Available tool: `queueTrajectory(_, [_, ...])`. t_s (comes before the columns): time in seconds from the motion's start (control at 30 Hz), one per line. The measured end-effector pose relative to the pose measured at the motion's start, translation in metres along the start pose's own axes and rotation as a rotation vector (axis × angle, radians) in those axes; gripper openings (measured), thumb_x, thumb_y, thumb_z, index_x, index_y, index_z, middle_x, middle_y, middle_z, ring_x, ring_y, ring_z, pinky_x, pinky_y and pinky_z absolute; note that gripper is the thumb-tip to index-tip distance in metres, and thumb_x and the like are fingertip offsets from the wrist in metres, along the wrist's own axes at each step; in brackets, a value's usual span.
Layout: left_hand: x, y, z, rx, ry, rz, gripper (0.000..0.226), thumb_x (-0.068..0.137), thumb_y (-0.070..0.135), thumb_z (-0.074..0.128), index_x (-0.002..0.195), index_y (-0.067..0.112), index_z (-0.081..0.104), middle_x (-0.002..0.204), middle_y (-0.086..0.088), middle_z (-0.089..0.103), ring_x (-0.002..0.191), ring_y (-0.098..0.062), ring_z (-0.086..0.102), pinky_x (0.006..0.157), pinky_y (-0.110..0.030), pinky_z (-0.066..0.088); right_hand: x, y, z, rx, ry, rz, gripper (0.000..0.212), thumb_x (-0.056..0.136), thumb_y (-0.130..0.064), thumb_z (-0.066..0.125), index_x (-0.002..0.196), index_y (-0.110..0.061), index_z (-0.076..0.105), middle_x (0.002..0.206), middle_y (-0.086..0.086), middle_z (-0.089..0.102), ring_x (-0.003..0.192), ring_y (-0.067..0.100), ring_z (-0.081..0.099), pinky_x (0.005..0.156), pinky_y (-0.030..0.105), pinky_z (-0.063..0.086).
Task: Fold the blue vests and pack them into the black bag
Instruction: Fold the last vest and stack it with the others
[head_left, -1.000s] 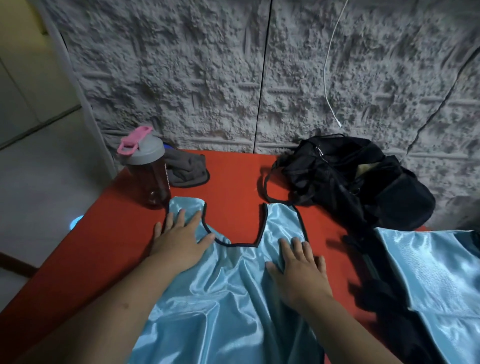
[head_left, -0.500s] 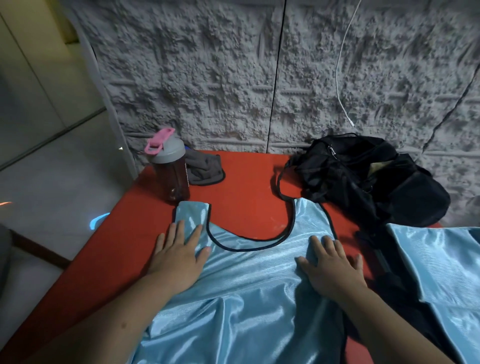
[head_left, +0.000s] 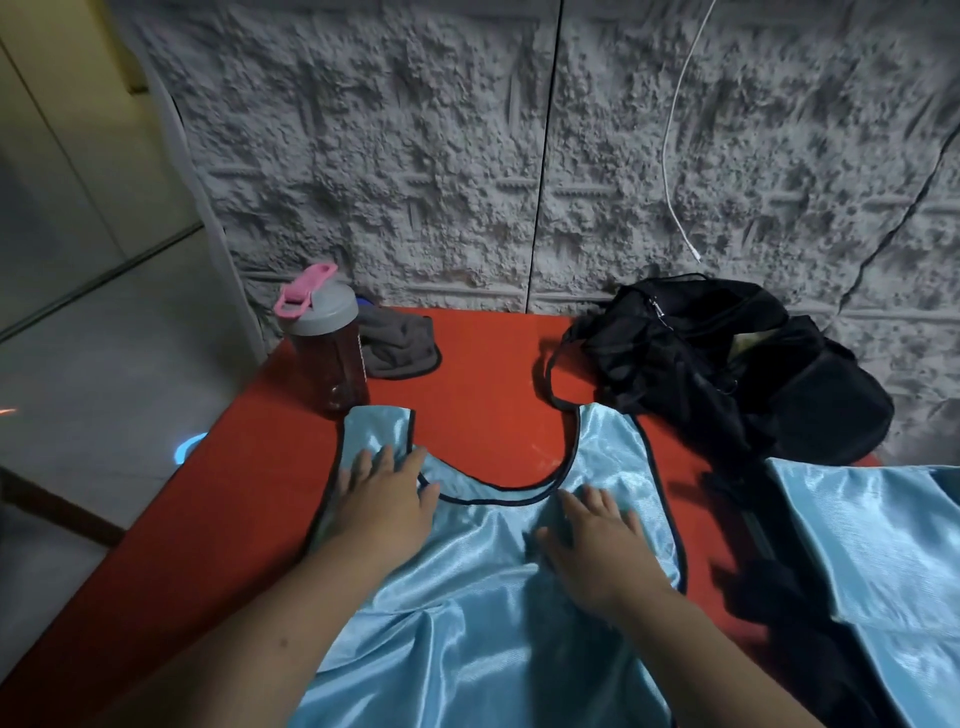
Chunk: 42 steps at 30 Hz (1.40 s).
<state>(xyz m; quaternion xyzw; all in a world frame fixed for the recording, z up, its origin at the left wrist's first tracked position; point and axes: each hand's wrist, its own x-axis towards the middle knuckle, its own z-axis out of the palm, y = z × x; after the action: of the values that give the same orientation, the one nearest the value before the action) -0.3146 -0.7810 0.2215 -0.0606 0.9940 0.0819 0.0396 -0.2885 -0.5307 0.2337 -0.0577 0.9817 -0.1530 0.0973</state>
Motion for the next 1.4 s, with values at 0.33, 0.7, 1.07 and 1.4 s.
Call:
queueTrajectory(0.33, [0.047,-0.024,0.001,-0.141,0.005,0.004,0.058,0.104,0.05,0.028,0.159,0.033,0.02,0.167,-0.005,0.018,0.155,-0.025,0.008,0.123,-0.048,0.008,0.009,0.004,0.007,0.005,-0.052,0.045,0.073,0.102,-0.061,0.029,0.162,-0.028,0.005,0.171,0.003,-0.002,0.157,0.019,-0.01,0.127,0.046,0.001])
queueTrajectory(0.7, [0.073,-0.039,-0.013,-0.434,0.234,-0.292,0.032,0.082,0.041,0.07,0.114,0.04,0.072,0.116,0.002,0.072,0.113,-0.03,0.061,0.104,-0.038,0.046,0.009,0.0,0.005,-0.026,-0.086,0.072,0.076,0.102,-0.063,0.029,0.162,-0.029,-0.001,0.17,0.003,-0.009,0.156,0.019,-0.014,0.126,0.046,-0.005])
queueTrajectory(1.07, [0.076,-0.025,-0.035,-0.856,0.355,-0.027,0.065,0.08,-0.003,0.078,0.141,0.012,0.058,0.145,0.001,0.05,0.131,-0.013,0.047,0.113,-0.025,0.032,0.006,-0.002,0.003,-0.007,-0.075,0.052,0.072,0.102,-0.061,0.031,0.161,-0.031,0.004,0.171,0.002,-0.005,0.156,0.019,-0.014,0.125,0.046,-0.003])
queueTrajectory(1.4, [0.074,-0.027,-0.025,-0.583,0.234,0.001,0.083,0.083,0.009,0.076,0.155,0.021,0.035,0.158,-0.006,0.04,0.144,-0.024,0.038,0.117,-0.033,0.029,0.013,0.005,0.006,0.089,0.012,0.044,0.076,0.095,-0.068,0.038,0.159,-0.032,0.019,0.165,-0.006,0.017,0.155,0.015,0.005,0.126,0.043,0.008])
